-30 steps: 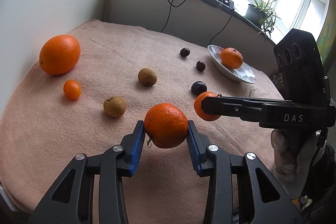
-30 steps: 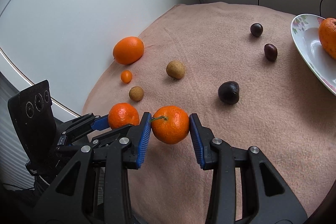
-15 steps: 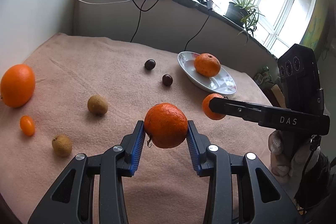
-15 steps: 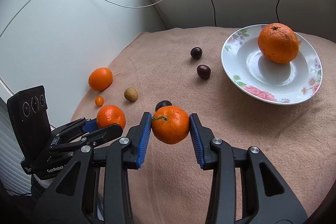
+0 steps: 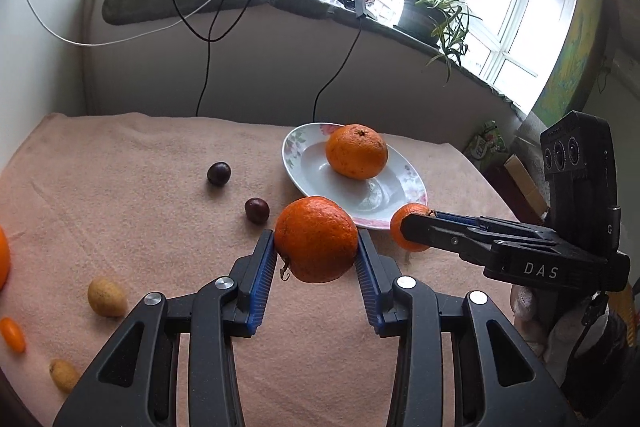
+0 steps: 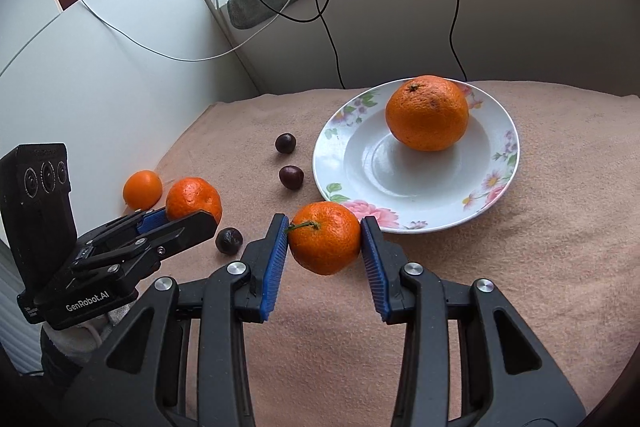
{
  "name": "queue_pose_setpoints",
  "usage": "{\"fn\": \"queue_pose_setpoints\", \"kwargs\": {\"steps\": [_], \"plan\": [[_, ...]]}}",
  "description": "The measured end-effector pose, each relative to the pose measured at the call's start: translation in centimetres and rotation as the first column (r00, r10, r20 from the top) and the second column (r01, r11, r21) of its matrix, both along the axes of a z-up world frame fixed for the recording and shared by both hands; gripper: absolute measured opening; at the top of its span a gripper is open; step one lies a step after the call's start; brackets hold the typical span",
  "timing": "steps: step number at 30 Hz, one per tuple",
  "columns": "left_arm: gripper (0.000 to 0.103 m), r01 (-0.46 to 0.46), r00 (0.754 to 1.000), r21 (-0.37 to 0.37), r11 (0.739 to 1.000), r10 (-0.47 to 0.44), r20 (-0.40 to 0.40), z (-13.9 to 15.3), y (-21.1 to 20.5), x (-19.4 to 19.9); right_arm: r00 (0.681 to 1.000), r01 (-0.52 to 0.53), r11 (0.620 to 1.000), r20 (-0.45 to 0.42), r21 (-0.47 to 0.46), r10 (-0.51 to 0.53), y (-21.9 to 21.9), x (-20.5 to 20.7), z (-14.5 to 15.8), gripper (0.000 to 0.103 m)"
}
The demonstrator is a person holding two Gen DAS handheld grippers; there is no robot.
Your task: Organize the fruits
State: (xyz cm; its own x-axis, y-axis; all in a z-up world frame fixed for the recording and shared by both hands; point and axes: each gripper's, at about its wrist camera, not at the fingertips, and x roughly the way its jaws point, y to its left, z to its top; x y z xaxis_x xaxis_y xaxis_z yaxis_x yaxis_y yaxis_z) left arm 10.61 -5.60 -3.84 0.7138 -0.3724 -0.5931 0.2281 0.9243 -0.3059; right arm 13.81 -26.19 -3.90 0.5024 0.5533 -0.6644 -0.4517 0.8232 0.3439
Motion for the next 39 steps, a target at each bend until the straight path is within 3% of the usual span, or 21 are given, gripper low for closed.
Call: {"fn": "queue_pose_setpoints", "kwargs": {"steps": [19, 32, 33, 37, 39], "plan": [[0.038, 0.046, 0.998, 0.068, 0.997, -0.044, -0.036, -1.1, -3.8, 4.9, 0.998, 0.058, 0.995, 0.033, -0.078, -0.055, -0.8, 2.3, -1.2, 0.039], [0.039, 0.038, 0.999, 0.115, 0.993, -0.034, -0.036, -1.2, -4.5, 5.7, 0.997, 0.061, 0.993, 0.045, -0.100, -0.057, -0.7, 2.5, -1.4, 0.039], [0.039, 0.036, 0.999, 0.114, 0.993, -0.032, -0.038, -1.2, -4.4, 5.7, 0.997, 0.065, 0.993, 0.045, -0.099, -0.061, -0.8, 2.5, -1.4, 0.040], [0.041, 0.031, 0.999, 0.123, 0.992, -0.026, -0.043, -1.3, -4.4, 5.8, 0.995, 0.086, 0.991, 0.067, -0.099, -0.080, -1.3, 2.3, -1.0, 0.067], [0.050, 0.026, 0.999, 0.121, 0.992, -0.021, -0.036, -1.2, -4.3, 5.7, 0.994, 0.091, 0.991, 0.075, -0.101, -0.084, -1.4, 2.3, -0.8, 0.067]]}}
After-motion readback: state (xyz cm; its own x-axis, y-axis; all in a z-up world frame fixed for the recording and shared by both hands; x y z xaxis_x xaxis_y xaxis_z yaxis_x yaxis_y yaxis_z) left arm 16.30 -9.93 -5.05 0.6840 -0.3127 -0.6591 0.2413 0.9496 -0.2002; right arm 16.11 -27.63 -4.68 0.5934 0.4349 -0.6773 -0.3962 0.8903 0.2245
